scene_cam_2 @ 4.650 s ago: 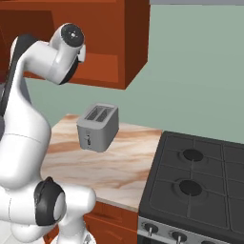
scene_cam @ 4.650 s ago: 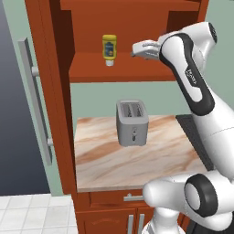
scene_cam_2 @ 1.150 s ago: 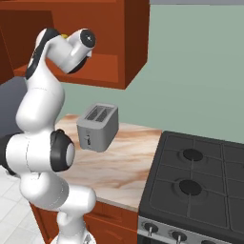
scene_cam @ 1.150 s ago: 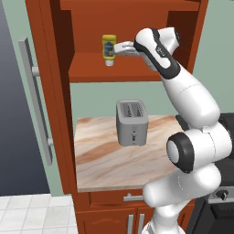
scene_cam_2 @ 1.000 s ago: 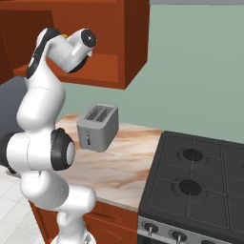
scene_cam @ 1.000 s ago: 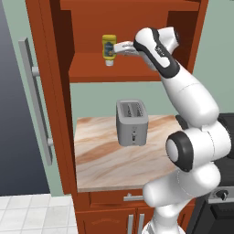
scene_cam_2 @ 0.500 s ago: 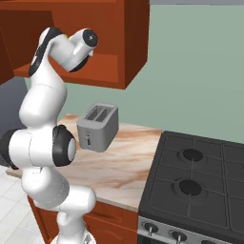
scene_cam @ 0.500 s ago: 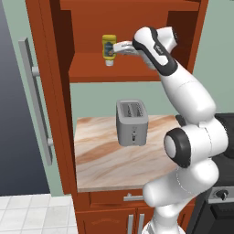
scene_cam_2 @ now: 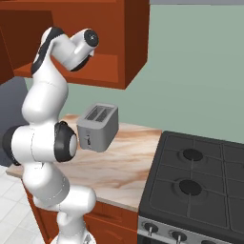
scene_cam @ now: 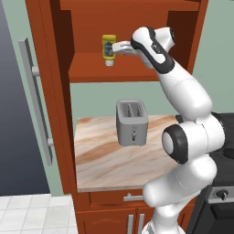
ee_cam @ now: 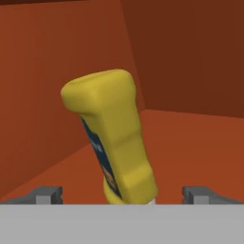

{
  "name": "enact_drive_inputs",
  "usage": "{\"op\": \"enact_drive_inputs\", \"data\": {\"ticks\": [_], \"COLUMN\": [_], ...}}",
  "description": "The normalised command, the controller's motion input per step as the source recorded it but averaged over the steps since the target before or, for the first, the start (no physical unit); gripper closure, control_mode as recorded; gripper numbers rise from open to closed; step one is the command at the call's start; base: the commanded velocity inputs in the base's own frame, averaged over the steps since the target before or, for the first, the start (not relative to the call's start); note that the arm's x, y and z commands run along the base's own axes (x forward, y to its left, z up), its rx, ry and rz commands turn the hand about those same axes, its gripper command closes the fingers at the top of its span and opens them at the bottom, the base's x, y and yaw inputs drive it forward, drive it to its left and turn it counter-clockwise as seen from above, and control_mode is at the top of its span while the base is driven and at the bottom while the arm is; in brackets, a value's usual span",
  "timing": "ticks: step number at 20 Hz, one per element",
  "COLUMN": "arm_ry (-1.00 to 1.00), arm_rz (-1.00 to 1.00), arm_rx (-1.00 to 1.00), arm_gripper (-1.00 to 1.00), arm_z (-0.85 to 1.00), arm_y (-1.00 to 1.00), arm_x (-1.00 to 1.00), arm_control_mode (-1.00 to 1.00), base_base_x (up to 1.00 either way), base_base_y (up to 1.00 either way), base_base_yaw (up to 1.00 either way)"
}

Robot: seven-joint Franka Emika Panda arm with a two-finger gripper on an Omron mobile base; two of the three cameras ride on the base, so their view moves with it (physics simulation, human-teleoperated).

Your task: Move the mustard and mayonnaise from the cabinet to the dining counter.

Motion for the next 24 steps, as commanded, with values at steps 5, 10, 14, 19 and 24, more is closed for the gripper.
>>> {"op": "enact_drive_inputs", "data": {"ticks": [5, 10, 14, 19, 24], "arm_ry": [0.00, 0.00, 0.00, 0.00, 0.00], "arm_rz": [0.01, 0.00, 0.00, 0.01, 0.01], "arm_rx": [0.00, 0.00, 0.00, 0.00, 0.00], "arm_gripper": [-1.00, -1.00, -1.00, -1.00, -1.00], "arm_z": [-0.01, -0.02, -0.05, -0.07, -0.02], "arm_y": [0.11, 0.11, 0.08, 0.00, -0.02], "arm_x": [0.04, 0.01, 0.06, 0.08, 0.09], "arm_control_mode": [-1.00, -1.00, -1.00, -1.00, -1.00], "base_base_x": [0.00, 0.00, 0.00, 0.00, 0.00], "base_base_y": [0.00, 0.00, 0.00, 0.00, 0.00], "base_base_yaw": [0.00, 0.00, 0.00, 0.00, 0.00]}}
